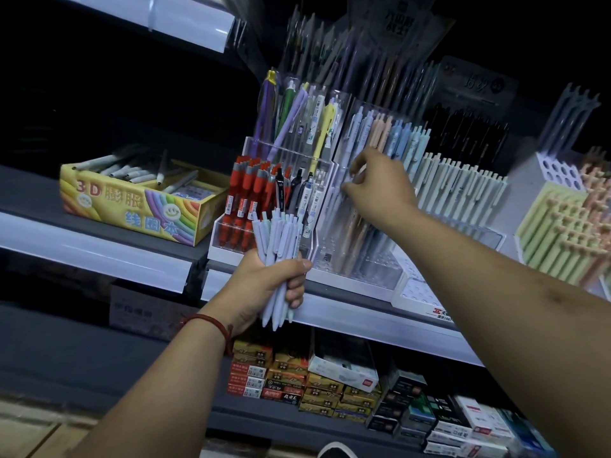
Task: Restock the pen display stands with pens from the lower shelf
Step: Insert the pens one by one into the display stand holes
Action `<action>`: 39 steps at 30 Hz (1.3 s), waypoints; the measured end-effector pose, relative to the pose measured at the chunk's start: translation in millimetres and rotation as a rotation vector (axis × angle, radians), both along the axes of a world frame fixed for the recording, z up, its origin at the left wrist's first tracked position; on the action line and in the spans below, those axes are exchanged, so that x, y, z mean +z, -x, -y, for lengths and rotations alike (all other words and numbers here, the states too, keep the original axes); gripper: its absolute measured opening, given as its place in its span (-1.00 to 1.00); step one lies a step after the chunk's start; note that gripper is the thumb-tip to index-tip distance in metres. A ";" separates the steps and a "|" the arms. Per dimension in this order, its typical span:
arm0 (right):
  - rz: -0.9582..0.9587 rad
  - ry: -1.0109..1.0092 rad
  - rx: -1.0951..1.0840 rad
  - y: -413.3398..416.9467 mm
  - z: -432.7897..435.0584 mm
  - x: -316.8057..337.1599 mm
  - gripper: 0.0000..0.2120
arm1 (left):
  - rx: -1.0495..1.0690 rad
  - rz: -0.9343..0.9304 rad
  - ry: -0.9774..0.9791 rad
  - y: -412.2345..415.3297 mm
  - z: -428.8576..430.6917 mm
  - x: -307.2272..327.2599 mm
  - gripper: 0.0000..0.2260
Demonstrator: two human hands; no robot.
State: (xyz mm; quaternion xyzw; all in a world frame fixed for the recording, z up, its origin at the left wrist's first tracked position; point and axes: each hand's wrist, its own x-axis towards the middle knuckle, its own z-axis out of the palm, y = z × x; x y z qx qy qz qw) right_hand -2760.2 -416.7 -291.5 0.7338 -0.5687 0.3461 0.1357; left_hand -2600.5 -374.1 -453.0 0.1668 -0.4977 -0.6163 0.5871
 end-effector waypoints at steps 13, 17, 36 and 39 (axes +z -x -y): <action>0.118 0.093 0.005 10.2 7.1 0.0 -0.88 | -0.006 0.003 0.004 -0.2 -0.1 -0.1 -0.83; 0.075 0.064 -0.013 8.3 8.2 2.8 -0.88 | -0.008 0.003 -0.003 0.3 1.3 0.2 -0.83; 0.011 -0.010 -0.082 6.4 14.3 -11.0 -0.85 | 0.013 0.013 -0.005 1.8 -1.1 0.8 -0.83; -0.039 -0.052 -0.070 5.8 12.6 -9.4 -0.86 | 0.012 0.011 -0.003 1.8 -1.2 1.3 -0.83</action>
